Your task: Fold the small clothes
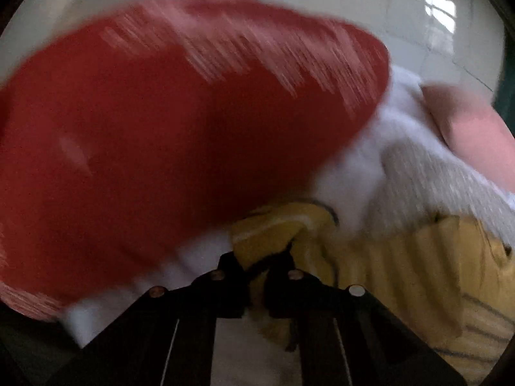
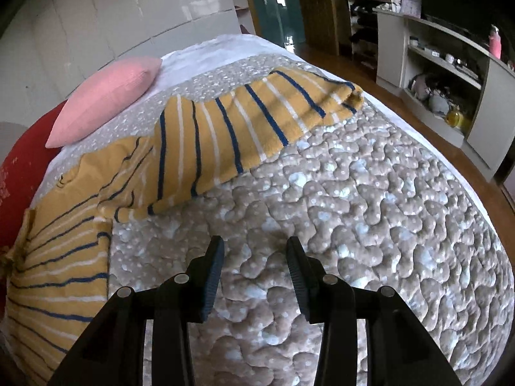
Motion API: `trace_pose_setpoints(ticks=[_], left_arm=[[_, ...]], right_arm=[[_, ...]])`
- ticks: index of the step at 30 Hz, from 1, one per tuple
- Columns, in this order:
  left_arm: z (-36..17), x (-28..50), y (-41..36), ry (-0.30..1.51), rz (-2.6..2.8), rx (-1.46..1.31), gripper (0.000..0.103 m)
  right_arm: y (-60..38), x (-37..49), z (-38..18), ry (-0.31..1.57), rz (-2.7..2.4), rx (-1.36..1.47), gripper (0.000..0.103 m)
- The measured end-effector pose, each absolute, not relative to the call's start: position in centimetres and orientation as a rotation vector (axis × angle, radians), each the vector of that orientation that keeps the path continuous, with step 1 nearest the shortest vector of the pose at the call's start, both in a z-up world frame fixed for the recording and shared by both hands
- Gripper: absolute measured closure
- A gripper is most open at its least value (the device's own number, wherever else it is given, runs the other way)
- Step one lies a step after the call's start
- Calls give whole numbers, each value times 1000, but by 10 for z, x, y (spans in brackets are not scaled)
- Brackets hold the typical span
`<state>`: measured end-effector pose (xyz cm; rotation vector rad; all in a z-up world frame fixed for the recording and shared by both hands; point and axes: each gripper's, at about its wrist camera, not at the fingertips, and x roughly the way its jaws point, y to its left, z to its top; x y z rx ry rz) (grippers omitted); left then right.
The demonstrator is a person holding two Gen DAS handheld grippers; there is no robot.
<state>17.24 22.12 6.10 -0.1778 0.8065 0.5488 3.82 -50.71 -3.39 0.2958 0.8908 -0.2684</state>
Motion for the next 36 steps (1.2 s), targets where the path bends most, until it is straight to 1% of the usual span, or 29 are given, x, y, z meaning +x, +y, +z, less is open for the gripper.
trace_pose_setpoints(ticks=[2, 5, 7, 10, 13, 16, 19, 21, 24, 27, 28, 31, 32, 33, 35, 36], left_arm=[[85, 165, 241, 763, 599, -198, 95], [97, 162, 267, 782, 581, -323, 95], [101, 163, 262, 778, 587, -310, 95], [107, 162, 223, 748, 520, -254, 95], [114, 166, 170, 730, 403, -212, 95], [121, 179, 101, 722, 251, -171, 95], [114, 195, 19, 751, 83, -133, 95], [101, 204, -33, 789, -13, -112, 95], [66, 217, -115, 867, -144, -81, 95], [30, 224, -179, 940, -240, -36, 94], [21, 225, -193, 957, -255, -11, 94], [3, 224, -226, 959, -241, 91, 87], [2, 222, -228, 964, -255, 93, 80], [3, 222, -225, 968, -273, 77, 75], [11, 219, -215, 969, -307, 40, 70], [21, 212, -207, 958, -326, 22, 64]], right_arm=[[-501, 37, -36, 885, -270, 278, 59], [-493, 36, -39, 872, -269, 260, 59], [-495, 35, -39, 864, -263, 268, 59], [-501, 33, -41, 854, -248, 301, 59], [-504, 33, -42, 841, -236, 319, 59], [-506, 32, -43, 829, -224, 329, 58], [-510, 29, -45, 813, -206, 361, 58], [-516, 26, -46, 800, -188, 393, 58], [-523, 22, -48, 782, -159, 437, 58], [-527, 20, -50, 769, -137, 467, 57], [-530, 18, -50, 765, -128, 476, 55], [-533, 16, -50, 756, -97, 495, 49], [-534, 15, -51, 753, -87, 500, 47], [-536, 13, -50, 751, -76, 503, 46], [-535, 15, -49, 748, -65, 506, 43], [-535, 14, -49, 746, -60, 508, 42]])
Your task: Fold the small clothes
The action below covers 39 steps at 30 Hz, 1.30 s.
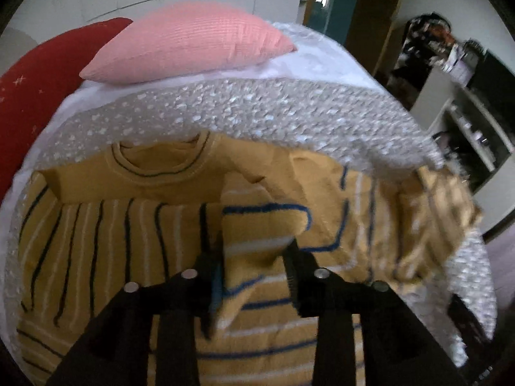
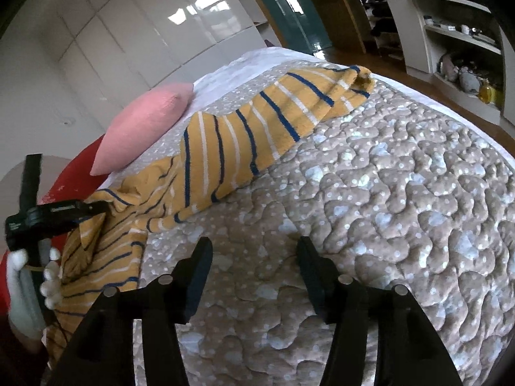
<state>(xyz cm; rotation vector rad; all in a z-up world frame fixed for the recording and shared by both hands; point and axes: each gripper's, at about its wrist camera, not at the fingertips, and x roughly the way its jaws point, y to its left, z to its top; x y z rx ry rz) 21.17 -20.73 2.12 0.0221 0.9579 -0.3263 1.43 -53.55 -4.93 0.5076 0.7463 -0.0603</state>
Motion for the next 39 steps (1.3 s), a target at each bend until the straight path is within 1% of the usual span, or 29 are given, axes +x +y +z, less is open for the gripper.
trace_pose_setpoints(ticks=[2, 4, 6, 8, 9, 13, 16, 19, 21, 22, 24, 25, 26, 27, 30, 34, 35, 36, 39], left_arm=[[38, 201, -195, 925, -336, 9, 55], [56, 182, -176, 885, -338, 6, 52], [70, 163, -155, 867, -335, 1, 46], [79, 142, -129, 857, -313, -6, 40], [81, 135, -118, 855, -297, -8, 39], [86, 105, -60, 871, -252, -91, 39], [87, 76, -16, 884, -253, -216, 39], [86, 46, 15, 864, -239, -277, 38], [83, 28, 32, 849, -201, -290, 36], [79, 22, 39, 849, -180, -293, 36], [70, 13, 51, 861, -160, -306, 36], [65, 9, 57, 869, -150, -317, 36], [61, 6, 62, 874, -139, -326, 36], [56, 2, 68, 879, -128, -335, 36], [48, -9, 84, 876, -103, -353, 36], [41, -12, 99, 873, -85, -405, 36], [40, -12, 101, 876, -87, -420, 36], [40, -11, 102, 879, -87, -432, 36], [40, -15, 100, 879, -79, -429, 36]], right_arm=[[-536, 14, -49, 746, -57, 508, 41], [-534, 16, -49, 749, -60, 501, 41], [-528, 21, -44, 766, -72, 479, 41], [-516, 28, -31, 769, -77, 442, 41], [-509, 33, -22, 754, -55, 442, 41], [-467, 67, 7, 757, 120, 465, 41], [-414, 100, 20, 784, 213, 391, 40], [-349, 131, 30, 773, 229, 217, 38], [-300, 152, 34, 749, 220, 65, 32], [-280, 162, 34, 744, 200, -13, 27], [-240, 184, 23, 764, 133, -193, 26], [-223, 198, 10, 807, 80, -287, 38], [-216, 208, 0, 844, 47, -341, 84], [-215, 217, -9, 893, 28, -370, 88], [-249, 214, 1, 895, 44, -205, 87], [-333, 188, 7, 897, -12, 75, 87], [-351, 181, 4, 898, -21, 127, 80], [-378, 169, -2, 909, -25, 205, 77], [-441, 129, -10, 881, -93, 359, 74]])
